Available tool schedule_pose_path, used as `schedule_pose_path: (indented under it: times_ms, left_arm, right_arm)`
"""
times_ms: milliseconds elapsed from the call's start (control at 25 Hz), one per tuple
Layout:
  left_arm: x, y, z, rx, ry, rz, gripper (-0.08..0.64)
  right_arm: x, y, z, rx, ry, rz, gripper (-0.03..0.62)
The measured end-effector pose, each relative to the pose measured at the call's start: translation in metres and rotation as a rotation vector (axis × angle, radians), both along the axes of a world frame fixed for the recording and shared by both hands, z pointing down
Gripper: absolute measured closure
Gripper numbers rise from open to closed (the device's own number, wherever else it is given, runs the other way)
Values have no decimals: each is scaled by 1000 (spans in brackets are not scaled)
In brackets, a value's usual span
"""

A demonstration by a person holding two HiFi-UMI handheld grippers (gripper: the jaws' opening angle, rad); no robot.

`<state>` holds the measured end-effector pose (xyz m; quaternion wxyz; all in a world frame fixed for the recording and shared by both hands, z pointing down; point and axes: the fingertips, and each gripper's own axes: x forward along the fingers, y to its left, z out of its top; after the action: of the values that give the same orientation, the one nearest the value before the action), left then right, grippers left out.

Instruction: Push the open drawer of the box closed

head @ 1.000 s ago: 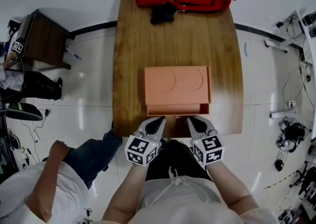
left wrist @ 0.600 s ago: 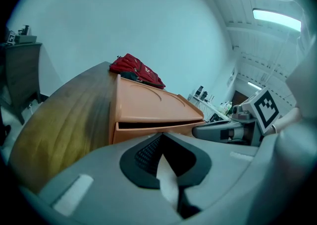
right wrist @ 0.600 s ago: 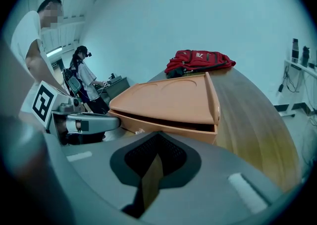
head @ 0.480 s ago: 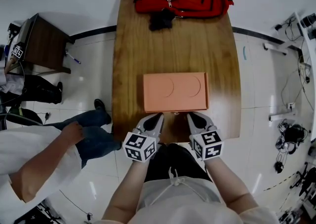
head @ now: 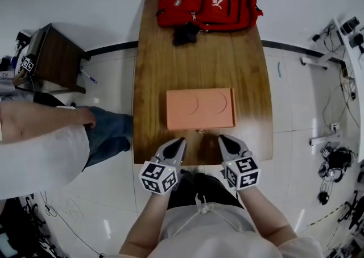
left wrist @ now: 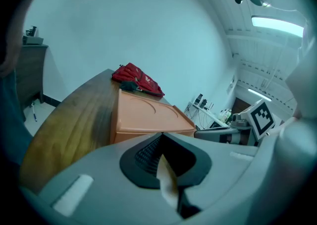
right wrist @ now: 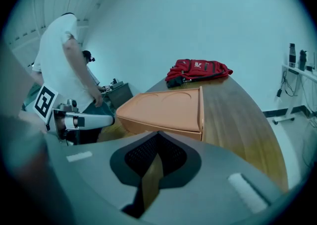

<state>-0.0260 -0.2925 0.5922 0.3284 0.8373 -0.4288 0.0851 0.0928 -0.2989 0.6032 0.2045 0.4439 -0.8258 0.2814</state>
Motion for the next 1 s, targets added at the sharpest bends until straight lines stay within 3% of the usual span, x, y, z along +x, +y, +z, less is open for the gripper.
schedule_pose_path:
  times_ms: [120,400,600,680,1000]
  left_arm:
    - [5,15,-36,90,0,10,561]
    - [9,38,-147,382,-8,17,561]
    - [5,57,-199,510,-17,10,561]
    - [2,68,-203,522,-31,14,561]
    - [-17,115,-194,501,-38,1,561]
  right_arm:
    - [2,13,-34,86,-44,-15,589]
    - [3,31,-139,372,-94,-58,589]
    - [-5,48,-189,603,-55,-138,589]
    - [-8,59,-191,616,-46,-150,589]
    - [-13,100,-183,520,-88,-90,589]
